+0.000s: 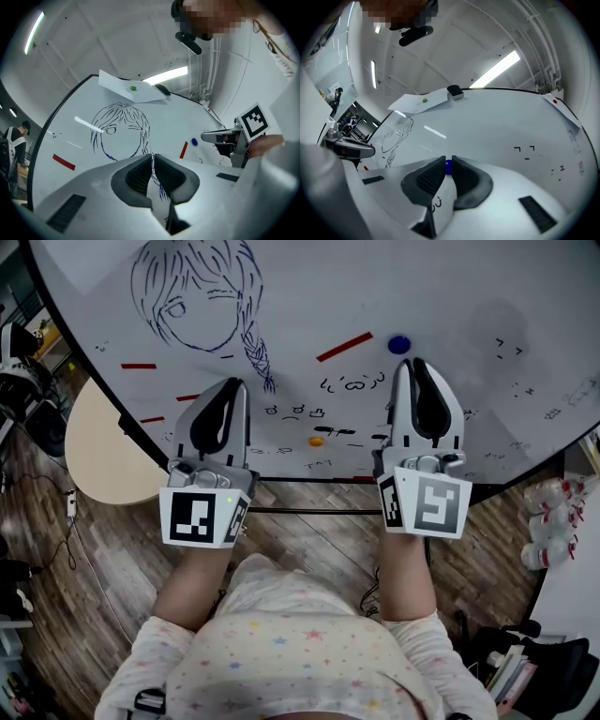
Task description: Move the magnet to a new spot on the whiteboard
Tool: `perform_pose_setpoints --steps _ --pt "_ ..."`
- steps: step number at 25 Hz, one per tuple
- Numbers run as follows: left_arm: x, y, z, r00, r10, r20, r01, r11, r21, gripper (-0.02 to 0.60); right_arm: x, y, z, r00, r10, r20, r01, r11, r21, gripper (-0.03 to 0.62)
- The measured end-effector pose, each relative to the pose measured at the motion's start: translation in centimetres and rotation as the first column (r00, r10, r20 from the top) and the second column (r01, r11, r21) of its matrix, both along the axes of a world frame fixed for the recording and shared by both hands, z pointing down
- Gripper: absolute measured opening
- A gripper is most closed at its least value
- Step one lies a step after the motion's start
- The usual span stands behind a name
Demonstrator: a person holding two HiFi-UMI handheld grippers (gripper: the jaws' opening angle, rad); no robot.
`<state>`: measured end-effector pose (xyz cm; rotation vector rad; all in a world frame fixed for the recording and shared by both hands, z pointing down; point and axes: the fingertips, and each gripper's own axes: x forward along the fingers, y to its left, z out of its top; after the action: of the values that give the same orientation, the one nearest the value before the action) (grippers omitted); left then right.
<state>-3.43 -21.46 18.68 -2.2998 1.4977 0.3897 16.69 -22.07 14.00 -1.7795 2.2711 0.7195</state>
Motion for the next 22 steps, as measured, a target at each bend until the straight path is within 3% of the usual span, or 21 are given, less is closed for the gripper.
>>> perform_pose_setpoints --steps 4,22 --pt "-0.1 0.4 0.0 1.0 0.0 -0.004 0.0 1.0 0.001 0.026 0.1 0.7 -0.1 1.0 -0.01 0.007 0.01 1.0 0.009 0.005" --pt "-0.8 1.3 1.5 1.0 0.0 -0.008 0.0 1.0 -0.024 0.026 -0.4 2.3 0.9 0.999 -0.05 -0.007 0.05 0.998 0.023 0.0"
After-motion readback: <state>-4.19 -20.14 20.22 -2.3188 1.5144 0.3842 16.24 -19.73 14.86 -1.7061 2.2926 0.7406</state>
